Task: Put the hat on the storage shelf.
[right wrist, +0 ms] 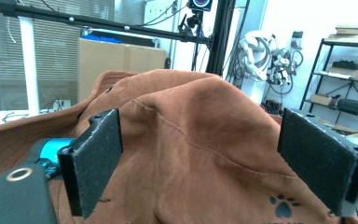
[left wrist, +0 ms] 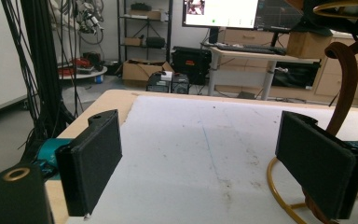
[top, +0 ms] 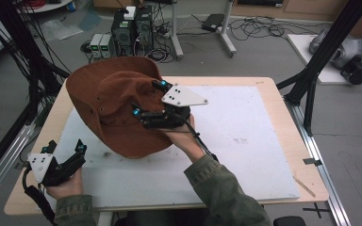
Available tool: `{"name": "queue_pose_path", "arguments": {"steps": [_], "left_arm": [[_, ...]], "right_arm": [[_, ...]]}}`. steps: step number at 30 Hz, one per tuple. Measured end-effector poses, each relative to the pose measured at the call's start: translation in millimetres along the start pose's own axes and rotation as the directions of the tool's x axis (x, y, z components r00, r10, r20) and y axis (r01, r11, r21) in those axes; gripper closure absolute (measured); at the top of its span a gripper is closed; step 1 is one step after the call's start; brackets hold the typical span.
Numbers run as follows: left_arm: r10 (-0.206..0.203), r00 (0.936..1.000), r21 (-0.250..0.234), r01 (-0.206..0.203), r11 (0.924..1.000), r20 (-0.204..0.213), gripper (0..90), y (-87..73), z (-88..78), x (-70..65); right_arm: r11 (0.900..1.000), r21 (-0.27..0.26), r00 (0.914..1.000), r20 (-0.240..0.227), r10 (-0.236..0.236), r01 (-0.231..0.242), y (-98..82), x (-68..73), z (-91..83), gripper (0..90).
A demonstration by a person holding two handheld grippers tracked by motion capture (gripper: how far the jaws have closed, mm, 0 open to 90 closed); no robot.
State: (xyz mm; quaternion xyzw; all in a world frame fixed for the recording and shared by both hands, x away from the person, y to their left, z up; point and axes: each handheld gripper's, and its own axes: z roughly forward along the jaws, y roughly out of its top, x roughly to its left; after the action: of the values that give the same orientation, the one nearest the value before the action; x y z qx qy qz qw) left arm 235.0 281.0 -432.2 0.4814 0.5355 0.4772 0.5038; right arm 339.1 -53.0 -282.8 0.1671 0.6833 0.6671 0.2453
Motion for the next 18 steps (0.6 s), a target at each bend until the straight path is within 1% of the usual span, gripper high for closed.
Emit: {"name": "queue_pose_path", "arguments": {"steps": [4,5,8,10,11,12,15,17,18], "left_arm": [[0.000,1.0000,-0.001,0.000,1.0000,0.000,14.6,-0.1,0.3,0.0],[0.001,1.0000,0.000,-0.001,1.0000,0.000,14.7,-0.1,0.3,0.0],[-0.001,1.0000,0.001,0.001,1.0000,0.000,14.7,-0.2,0.5,-0.1],[0.000,1.0000,0.002,0.000,1.0000,-0.001,14.7,-0.3,0.7,0.0],[0.000,1.0000,0.002,0.000,1.0000,-0.002,14.7,-0.4,1.0,0.1],[0.002,1.0000,0.003,-0.002,1.0000,-0.001,14.7,-0.4,1.4,0.3],[0.002,1.0000,0.004,-0.002,1.0000,-0.001,14.7,-0.3,1.4,0.0],[0.004,1.0000,0.004,-0.004,1.0000,-0.002,14.6,-0.1,1.2,-0.1],[0.006,1.0000,0.002,-0.006,1.0000,-0.003,14.6,0.2,0.7,-0.6]], "right_arm": [[1.000,0.005,0.9999,0.008,0.007,-0.008,3.5,-4.6,-6.1,12.2],[1.000,0.003,0.9997,0.015,0.017,-0.017,6.1,-8.1,-11.2,12.0],[1.000,0.009,0.9992,0.033,0.023,-0.024,9.2,-14.5,-20.2,12.0],[1.000,0.016,0.9986,0.051,0.018,-0.019,10.4,-19.6,-27.7,12.0],[1.000,0.016,0.9986,0.051,0.018,-0.019,10.4,-19.6,-27.7,12.0],[1.000,0.023,0.9970,0.075,0.017,-0.019,11.1,-25.6,-37.7,12.0],[0.999,0.028,0.9931,0.117,0.016,-0.020,12.2,-36.4,-55.3,12.0],[0.999,0.032,0.9885,0.149,0.024,-0.029,12.7,-44.4,-68.5,12.0],[0.999,0.030,0.9867,0.162,0.020,-0.026,12.7,-48.7,-74.7,12.0]]}}
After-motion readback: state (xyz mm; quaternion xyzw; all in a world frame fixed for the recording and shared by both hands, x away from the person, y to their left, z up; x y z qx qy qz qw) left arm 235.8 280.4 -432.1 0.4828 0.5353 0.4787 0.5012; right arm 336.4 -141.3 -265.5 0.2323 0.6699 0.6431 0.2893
